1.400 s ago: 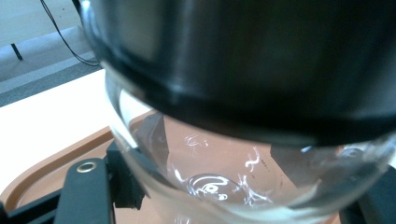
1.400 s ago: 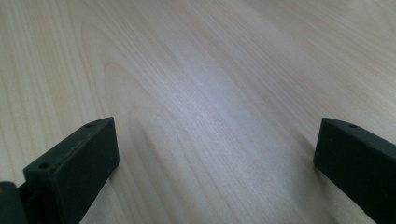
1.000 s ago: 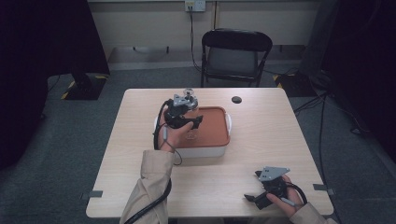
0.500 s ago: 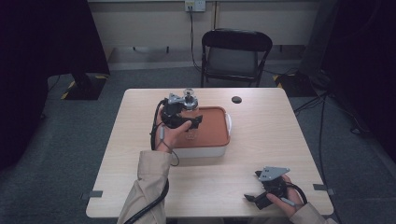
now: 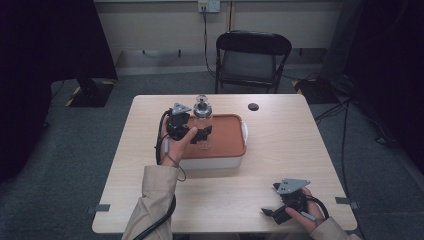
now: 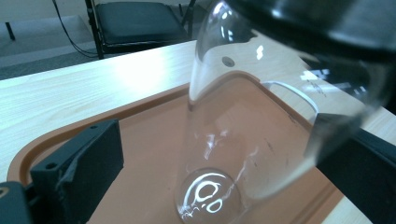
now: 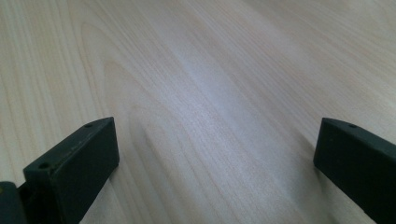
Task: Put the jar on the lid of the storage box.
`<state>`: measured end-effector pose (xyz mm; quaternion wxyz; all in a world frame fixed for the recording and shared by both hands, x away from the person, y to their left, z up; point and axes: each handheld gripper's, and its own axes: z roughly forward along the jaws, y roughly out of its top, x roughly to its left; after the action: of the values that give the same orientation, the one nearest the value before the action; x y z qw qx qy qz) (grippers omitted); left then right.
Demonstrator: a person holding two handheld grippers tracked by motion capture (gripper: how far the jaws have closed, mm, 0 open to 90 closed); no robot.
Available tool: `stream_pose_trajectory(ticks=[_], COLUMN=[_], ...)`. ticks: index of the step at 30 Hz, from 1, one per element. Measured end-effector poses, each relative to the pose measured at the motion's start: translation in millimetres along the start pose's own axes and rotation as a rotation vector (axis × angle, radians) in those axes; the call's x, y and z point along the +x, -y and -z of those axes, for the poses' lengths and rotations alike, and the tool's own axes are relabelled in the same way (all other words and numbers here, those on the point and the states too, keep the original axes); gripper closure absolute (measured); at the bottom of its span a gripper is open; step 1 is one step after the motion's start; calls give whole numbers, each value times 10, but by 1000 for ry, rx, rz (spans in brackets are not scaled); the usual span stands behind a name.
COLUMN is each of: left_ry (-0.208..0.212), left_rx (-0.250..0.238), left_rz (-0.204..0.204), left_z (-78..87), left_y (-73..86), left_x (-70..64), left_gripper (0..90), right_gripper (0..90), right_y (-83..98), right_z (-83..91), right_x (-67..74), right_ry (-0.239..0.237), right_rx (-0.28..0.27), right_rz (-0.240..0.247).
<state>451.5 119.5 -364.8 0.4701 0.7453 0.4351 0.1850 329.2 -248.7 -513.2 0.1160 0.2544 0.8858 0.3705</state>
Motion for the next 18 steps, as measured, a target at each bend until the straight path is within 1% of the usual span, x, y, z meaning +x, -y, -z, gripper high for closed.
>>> stream_pose_trajectory(ticks=[7, 15, 18], left_ry=[-1, 1, 1], left_rx=[11, 12, 13], left_rz=[6, 20, 19], left_z=[58, 125, 150], left_y=[74, 167, 194], left_x=[24, 71, 84], left_gripper=[12, 15, 16], right_gripper=[0, 0, 0], right_y=[0, 0, 0], right_z=[0, 0, 0], right_x=[0, 0, -1], right_ry=[0, 0, 0], right_rx=[1, 1, 1], right_rz=[1, 1, 1])
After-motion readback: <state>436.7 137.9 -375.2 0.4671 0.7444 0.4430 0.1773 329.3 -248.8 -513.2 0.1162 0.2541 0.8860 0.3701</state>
